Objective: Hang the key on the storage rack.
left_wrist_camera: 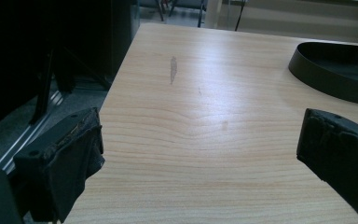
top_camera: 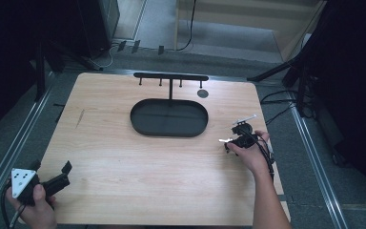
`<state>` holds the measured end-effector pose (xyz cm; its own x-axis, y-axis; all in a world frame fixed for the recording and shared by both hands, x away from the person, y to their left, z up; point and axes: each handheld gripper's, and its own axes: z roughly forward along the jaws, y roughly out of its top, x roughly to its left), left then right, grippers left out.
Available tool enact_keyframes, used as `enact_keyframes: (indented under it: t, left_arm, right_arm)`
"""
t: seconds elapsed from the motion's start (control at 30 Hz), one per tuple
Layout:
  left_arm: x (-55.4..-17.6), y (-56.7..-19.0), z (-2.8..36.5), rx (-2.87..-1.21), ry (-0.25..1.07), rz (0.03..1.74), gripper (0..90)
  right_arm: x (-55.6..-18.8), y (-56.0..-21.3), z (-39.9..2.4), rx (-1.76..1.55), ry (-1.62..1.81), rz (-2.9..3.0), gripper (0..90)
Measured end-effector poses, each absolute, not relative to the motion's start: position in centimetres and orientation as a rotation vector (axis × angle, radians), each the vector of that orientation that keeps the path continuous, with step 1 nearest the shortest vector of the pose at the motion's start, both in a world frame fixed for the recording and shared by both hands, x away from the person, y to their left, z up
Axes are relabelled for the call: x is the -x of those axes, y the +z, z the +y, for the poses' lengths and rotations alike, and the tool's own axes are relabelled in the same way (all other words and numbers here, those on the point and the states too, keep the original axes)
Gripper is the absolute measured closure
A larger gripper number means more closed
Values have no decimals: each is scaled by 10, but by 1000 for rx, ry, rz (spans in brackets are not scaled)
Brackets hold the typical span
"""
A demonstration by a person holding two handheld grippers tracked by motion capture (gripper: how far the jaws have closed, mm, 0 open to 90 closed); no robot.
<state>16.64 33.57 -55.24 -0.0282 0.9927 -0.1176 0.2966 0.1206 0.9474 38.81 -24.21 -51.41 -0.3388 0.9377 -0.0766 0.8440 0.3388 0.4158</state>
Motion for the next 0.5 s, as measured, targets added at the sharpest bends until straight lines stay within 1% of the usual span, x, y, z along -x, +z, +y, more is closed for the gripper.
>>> enact_keyframes:
  t: [0.07,0.13,0.17,0.27,0.3,0.4,0.47,0.5]
  left_arm:
    - [-166,-552,336,-1329,965,1489,4]
    - [-166,-552,336,-1329,965,1489,4]
    - [-166,-552,336,-1329,965,1488,4]
    - [-166,-552,336,-1328,968,1489,4]
    - [-167,-552,336,-1328,969,1489,4]
    - [-166,-552,336,-1328,969,1489,4]
    - [-166,-552,336,-1328,968,1490,4]
    - [-166,-552,336,-1328,969,1489,4]
  right_arm:
    - [-387,-516,-244,-1567,451,2316,268]
    - [-386,-517,-247,-1564,484,2314,307]
    - [-386,-517,-249,-1574,500,2315,336]
    - [-385,-515,-258,-1608,542,2316,503]
    - [-385,-515,-258,-1608,542,2316,503]
    - [-383,-514,-262,-1597,538,2330,585]
    - [-382,-514,-265,-1586,541,2344,664]
    - [-381,-513,-265,-1598,541,2347,664]
